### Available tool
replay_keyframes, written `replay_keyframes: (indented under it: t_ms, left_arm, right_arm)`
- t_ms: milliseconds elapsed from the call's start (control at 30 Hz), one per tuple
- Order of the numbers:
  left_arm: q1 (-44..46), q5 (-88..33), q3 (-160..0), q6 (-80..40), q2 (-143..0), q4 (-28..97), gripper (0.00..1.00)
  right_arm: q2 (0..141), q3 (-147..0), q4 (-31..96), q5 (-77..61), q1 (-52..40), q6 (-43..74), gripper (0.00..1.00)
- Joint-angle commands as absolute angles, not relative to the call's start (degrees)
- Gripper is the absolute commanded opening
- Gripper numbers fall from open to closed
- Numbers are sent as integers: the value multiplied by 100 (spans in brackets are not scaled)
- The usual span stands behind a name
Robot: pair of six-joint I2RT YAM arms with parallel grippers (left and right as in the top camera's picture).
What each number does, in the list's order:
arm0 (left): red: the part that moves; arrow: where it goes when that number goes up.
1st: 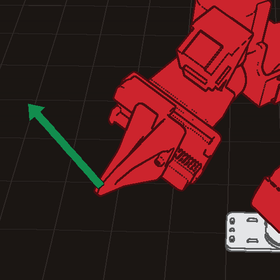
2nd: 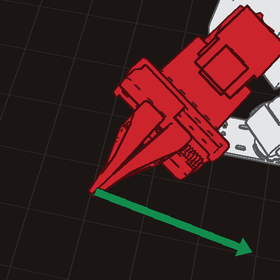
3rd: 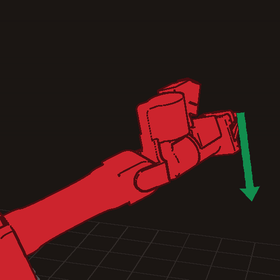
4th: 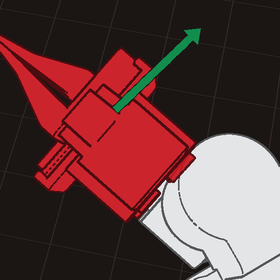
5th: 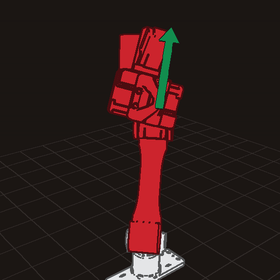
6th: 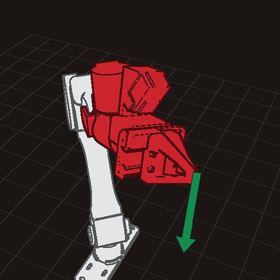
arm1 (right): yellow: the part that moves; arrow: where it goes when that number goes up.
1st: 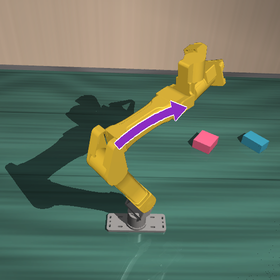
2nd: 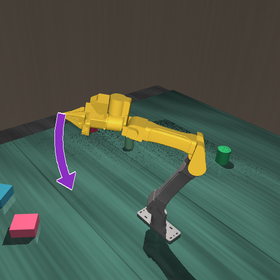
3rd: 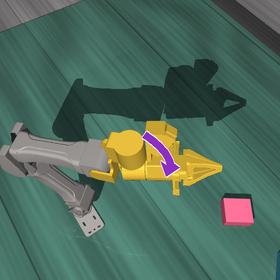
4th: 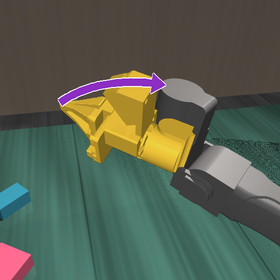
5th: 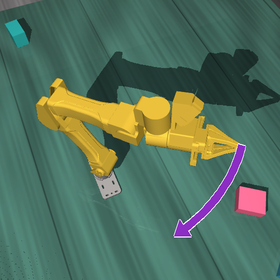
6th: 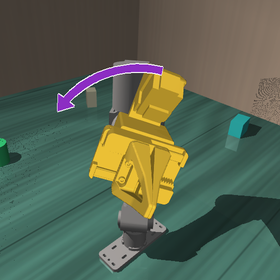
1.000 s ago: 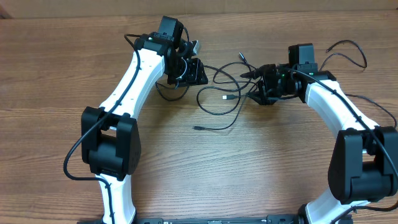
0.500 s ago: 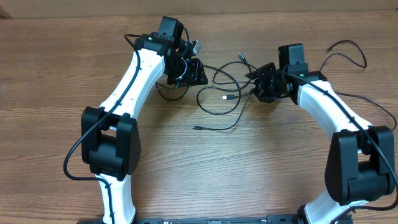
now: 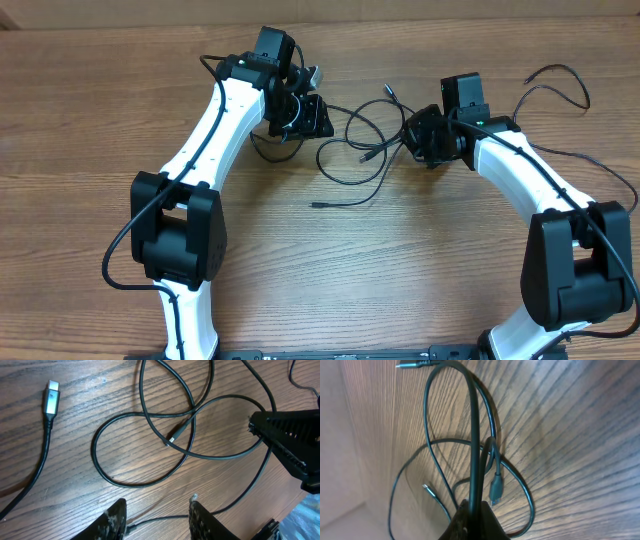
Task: Untangle cables
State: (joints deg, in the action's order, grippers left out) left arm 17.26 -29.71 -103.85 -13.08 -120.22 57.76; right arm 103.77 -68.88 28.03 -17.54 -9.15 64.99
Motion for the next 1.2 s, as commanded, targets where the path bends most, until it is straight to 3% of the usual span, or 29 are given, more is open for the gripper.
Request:
replay_keyframes:
  t_ms: [0, 67, 300, 467, 867, 1033, 1167]
  left_arm:
    - [1769, -2934, -10403, -1173, -11891, 5806, 40]
    - [1769, -2932, -10403, -1173, -11891, 5808, 40]
    - [1769, -2740, -10403, -1170, -11891, 5843, 41]
    - [1765, -2462, -10403, -1175, -11891, 5854, 40]
    - [1717, -1743, -10403, -1374, -11891, 5913, 40]
    - [1728, -1741, -10403, -1374, -11891, 5913, 40]
    - [1726, -1741, -10403, -1372, -11891, 5951, 40]
  right_arm:
    - [10304, -6873, 2742, -1671, -923, 5531, 4]
    - [10263, -7017, 2895, -1688, -840, 4541, 4]
    - [9983, -8425, 4744, -1673, -143, 2836, 4]
    - [9974, -10298, 6390, -1640, 980, 1643, 4]
    - [10151, -10652, 6368, -1542, 2871, 1686, 4]
    - [10213, -10652, 5749, -2502, 2936, 1684, 4]
    - [10215, -10652, 5570, -2477, 2965, 1684, 6]
